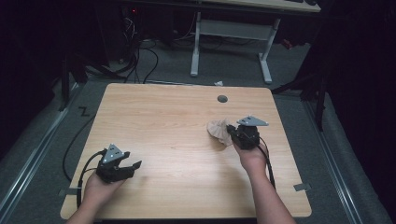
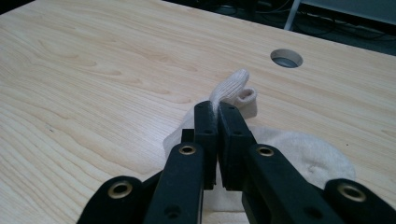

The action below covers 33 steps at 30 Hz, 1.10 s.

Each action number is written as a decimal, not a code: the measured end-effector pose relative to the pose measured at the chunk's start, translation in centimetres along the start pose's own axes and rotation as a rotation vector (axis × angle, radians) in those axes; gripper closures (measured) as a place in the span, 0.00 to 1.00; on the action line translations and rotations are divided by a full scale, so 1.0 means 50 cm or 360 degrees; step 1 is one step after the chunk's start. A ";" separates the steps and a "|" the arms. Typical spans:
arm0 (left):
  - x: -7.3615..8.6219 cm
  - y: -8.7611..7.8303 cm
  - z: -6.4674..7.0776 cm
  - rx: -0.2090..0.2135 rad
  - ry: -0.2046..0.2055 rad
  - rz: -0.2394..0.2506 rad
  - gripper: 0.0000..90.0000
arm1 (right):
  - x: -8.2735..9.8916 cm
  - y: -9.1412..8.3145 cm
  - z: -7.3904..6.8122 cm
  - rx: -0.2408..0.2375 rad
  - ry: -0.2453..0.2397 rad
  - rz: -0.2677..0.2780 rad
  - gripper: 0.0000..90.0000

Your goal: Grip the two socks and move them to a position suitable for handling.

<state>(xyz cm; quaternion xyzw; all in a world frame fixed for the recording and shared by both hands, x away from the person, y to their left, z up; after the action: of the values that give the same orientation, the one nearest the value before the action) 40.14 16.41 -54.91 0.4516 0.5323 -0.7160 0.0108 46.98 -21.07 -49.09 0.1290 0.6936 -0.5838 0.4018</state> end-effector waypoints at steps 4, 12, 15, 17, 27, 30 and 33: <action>0.002 0.001 0.000 0.0002 0.0002 -0.0003 0.43 | -0.003 -0.010 -0.009 -0.0001 -0.0012 0.0025 0.98; 0.001 0.003 0.002 0.0003 0.0011 -0.0002 0.43 | -0.015 -0.029 -0.034 -0.0038 -0.0049 0.0070 0.98; 0.002 0.003 0.001 0.0000 0.0008 -0.0001 0.43 | -0.026 -0.035 -0.051 -0.0059 -0.0073 0.0089 0.98; 0.001 0.002 0.001 0.0004 0.0006 0.0003 0.43 | -0.033 -0.038 -0.064 -0.0073 -0.0099 0.0104 0.98; 0.000 0.000 0.004 0.0017 0.0006 0.0029 0.43 | -0.057 -0.045 -0.140 -0.0165 -0.0201 0.0142 0.98; -0.001 -0.002 0.003 0.0012 0.0003 0.0039 0.43 | -0.061 -0.044 -0.165 -0.0196 -0.0242 0.0145 0.98; -0.001 -0.002 0.001 0.0008 -0.0004 0.0039 0.42 | -0.067 -0.045 -0.196 -0.0235 -0.0282 0.0156 0.98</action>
<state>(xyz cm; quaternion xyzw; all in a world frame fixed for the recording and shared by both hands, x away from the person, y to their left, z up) 40.08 16.41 -54.81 0.4570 0.5249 -0.7178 0.0190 43.70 -11.80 -45.21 0.0808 0.6894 -0.5199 0.4979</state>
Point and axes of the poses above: each handheld gripper's, and its own axes: y roughly forward along the jaws, x roughly out of its underside, z roughly to its right, the point moved 8 cm from there along y, roughly forward along the jaws, and after that the axes turned 11 degrees about -z, right-handed, at the moved point
